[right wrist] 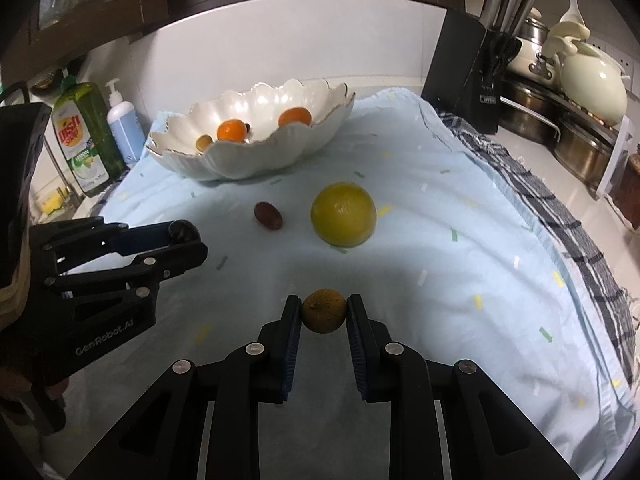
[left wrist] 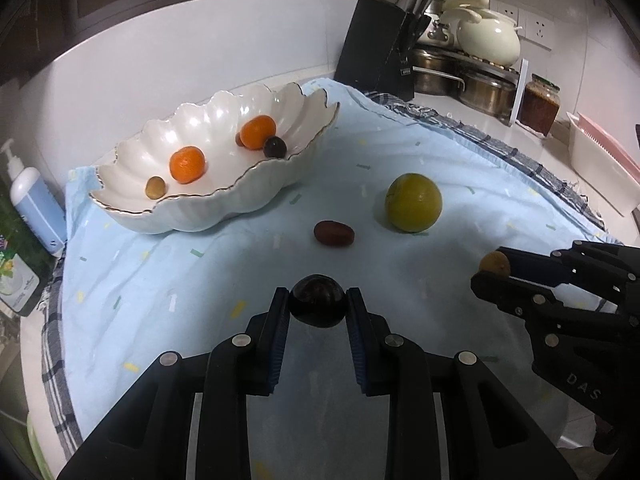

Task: Organize fruits
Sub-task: 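Lift both held fruits and carry them over the white bowl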

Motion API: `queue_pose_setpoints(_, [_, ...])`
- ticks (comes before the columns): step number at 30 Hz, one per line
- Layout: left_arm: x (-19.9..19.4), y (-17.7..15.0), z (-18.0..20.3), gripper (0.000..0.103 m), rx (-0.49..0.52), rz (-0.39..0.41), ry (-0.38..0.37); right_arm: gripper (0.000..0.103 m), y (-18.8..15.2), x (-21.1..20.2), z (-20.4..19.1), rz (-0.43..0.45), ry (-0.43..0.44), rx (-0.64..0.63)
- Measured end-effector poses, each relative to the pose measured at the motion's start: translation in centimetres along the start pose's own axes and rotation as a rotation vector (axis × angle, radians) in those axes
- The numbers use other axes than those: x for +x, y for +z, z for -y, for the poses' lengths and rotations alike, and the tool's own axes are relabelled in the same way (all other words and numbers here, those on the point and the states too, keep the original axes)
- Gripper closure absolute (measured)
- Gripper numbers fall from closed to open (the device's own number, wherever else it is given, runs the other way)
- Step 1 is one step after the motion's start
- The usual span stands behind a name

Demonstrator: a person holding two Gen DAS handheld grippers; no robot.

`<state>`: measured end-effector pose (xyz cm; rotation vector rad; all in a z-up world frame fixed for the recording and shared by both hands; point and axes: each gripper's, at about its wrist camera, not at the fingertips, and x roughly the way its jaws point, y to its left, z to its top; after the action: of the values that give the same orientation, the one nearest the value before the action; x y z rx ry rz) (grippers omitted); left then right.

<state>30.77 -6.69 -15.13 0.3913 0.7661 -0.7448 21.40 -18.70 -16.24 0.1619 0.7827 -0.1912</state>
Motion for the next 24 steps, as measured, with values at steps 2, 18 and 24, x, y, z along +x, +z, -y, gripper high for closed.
queue_pose_setpoints(2, [-0.6, -0.1, 0.1, 0.074, -0.008, 0.004, 0.007, 0.078, 0.2, -0.3, 0.0, 0.011, 0.003, -0.01])
queue_pose_setpoints(18, [-5.4, 0.3, -0.3, 0.075, -0.116, 0.072, 0.101, 0.078, 2.6, -2.6, -0.4, 0.08, 0.068, -0.094])
queue_pose_setpoints(24, [-7.5, 1.0, -0.4, 0.075, -0.151, 0.123, 0.155, 0.078, 4.4, -3.9, -0.4, 0.129, 0.1, -0.133])
